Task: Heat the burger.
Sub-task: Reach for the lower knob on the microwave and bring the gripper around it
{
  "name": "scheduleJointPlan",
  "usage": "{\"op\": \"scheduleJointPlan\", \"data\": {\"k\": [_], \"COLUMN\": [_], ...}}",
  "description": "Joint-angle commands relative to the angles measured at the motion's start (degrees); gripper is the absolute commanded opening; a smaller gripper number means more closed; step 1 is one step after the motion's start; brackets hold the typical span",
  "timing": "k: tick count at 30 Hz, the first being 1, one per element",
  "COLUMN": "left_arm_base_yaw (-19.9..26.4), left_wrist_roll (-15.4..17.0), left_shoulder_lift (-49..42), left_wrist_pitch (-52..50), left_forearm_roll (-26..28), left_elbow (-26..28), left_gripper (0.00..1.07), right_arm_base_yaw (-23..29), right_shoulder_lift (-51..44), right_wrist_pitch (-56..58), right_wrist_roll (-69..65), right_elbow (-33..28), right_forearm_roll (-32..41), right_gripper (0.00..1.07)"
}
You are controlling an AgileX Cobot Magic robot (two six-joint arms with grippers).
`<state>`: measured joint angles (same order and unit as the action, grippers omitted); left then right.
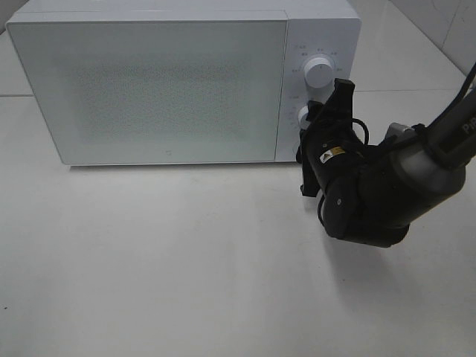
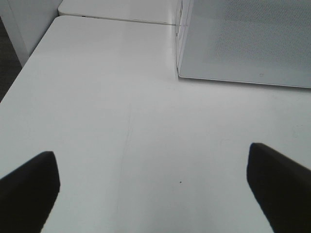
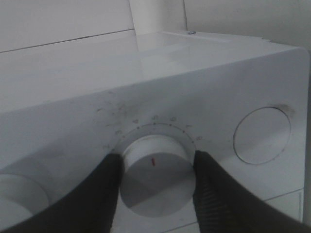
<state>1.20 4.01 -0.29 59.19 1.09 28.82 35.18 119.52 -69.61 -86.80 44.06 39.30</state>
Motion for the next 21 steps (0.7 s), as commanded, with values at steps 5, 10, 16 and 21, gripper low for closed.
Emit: {"op": "scheduleJointPlan", "data": {"k": [5, 10, 16, 21], "left_arm_base_yaw": [0.06, 0.06, 0.06, 0.06], "left_wrist_roll": [-0.11, -0.11, -0.11, -0.11], "left_shoulder_lift": [-1.32, -1.32, -1.32, -1.32], "left_wrist_pitch": [-0.34, -0.34, -0.34, -0.34], "left_forearm_roll": [0.00, 0.00, 0.00, 0.00], "left_elbow": [-0.17, -0.17, -0.17, -0.17], "left_gripper": [1.00, 1.00, 1.00, 1.00], "right_arm_base_yaw": [-0.46, -0.46, -0.46, -0.46], "right_shoulder_lift": [-0.11, -0.11, -0.11, -0.11], "right_wrist_pitch": [-8.25, -8.25, -8.25, -8.02], "right_wrist_roll": [-3.95, -3.55, -3.15, -2.86], "right_elbow": [0.74, 0.74, 0.74, 0.74], "right_forearm_roll": [1.83, 1.72, 0.80, -0.34], "right_gripper": [0.07, 0.07, 0.10, 0.14]}}
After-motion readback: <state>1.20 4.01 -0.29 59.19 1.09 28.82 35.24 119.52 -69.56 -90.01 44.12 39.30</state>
